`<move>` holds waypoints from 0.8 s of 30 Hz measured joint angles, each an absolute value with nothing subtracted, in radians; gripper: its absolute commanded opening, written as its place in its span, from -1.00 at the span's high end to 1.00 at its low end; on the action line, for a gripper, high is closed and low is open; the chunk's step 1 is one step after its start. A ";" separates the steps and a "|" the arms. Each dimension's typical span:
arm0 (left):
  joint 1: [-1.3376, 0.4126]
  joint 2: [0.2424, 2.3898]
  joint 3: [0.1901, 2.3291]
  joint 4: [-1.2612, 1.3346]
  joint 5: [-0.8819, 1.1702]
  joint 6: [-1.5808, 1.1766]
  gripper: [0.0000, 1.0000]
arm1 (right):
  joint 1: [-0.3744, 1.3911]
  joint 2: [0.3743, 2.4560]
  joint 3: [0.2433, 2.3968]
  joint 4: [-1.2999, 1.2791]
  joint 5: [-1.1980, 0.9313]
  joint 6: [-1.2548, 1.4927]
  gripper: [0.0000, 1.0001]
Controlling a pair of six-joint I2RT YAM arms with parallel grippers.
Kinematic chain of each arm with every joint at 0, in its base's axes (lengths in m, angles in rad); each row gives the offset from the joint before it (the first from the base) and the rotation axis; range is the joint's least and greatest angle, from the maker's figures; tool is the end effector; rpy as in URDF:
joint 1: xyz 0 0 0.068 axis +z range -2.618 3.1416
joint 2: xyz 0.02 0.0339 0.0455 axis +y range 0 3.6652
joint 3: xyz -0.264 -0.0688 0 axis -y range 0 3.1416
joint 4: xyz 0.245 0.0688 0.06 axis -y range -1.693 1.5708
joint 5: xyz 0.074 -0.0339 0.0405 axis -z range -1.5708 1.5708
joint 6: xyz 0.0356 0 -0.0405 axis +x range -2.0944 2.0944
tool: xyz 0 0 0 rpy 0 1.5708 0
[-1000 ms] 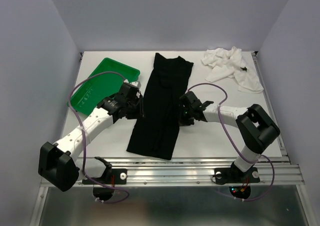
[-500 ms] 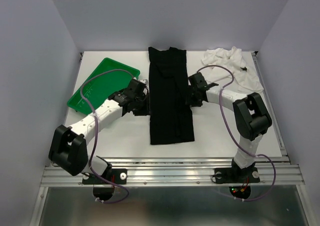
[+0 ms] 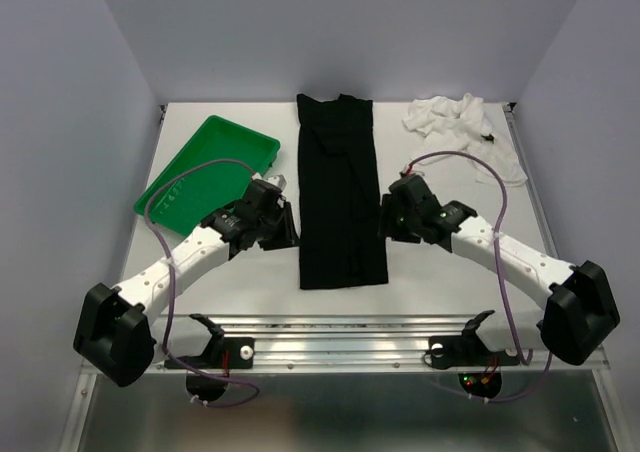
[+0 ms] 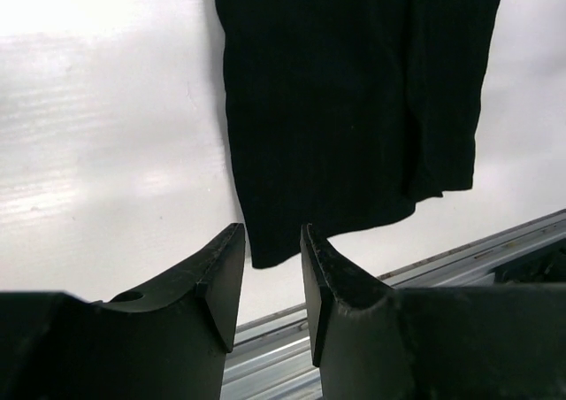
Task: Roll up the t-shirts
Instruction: Roll the T-shirt to the center of the board.
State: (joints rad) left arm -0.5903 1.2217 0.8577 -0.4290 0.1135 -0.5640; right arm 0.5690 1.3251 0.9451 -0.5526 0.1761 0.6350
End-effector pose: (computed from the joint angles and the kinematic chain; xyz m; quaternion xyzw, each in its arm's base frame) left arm 0.2111 -0.1463 0.2525 0.0337 0.9235 -0.2505 0.2886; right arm 0.2313 0.1405 0.2468 0.0588 0.9444 0.1081 0.3048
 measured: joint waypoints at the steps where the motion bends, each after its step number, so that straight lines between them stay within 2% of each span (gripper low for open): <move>1: -0.590 1.207 0.847 -0.430 0.112 -0.570 0.15 | 0.619 1.303 0.931 -0.556 0.176 0.660 -0.30; 5: -0.590 1.124 0.813 -0.441 0.095 -0.609 0.15 | 0.818 1.307 0.896 -0.554 0.161 0.741 -0.34; 8: -0.590 1.106 0.813 -0.442 0.081 -0.620 0.15 | 0.902 1.377 0.895 -0.544 0.162 0.776 -0.25; 10: -0.590 1.106 0.813 -0.447 0.074 -0.624 0.16 | 0.927 1.436 0.896 -0.540 0.170 0.793 -0.16; 11: -0.590 1.106 0.813 -0.453 0.071 -0.624 0.16 | 0.935 1.461 0.896 -0.538 0.173 0.797 -0.04; 17: -0.590 1.106 0.813 -0.467 0.058 -0.626 0.16 | 0.952 1.552 0.897 -0.539 0.224 0.826 0.12; 24: -0.590 1.106 0.813 -0.468 0.055 -0.626 0.16 | 0.952 1.554 0.918 -0.535 0.259 0.836 0.17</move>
State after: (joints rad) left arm -0.5900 1.1061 0.8135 -0.4683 0.0551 -0.6258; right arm 0.9516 1.5536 0.9180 -0.5354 0.2588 0.8356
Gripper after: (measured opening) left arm 0.424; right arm 0.413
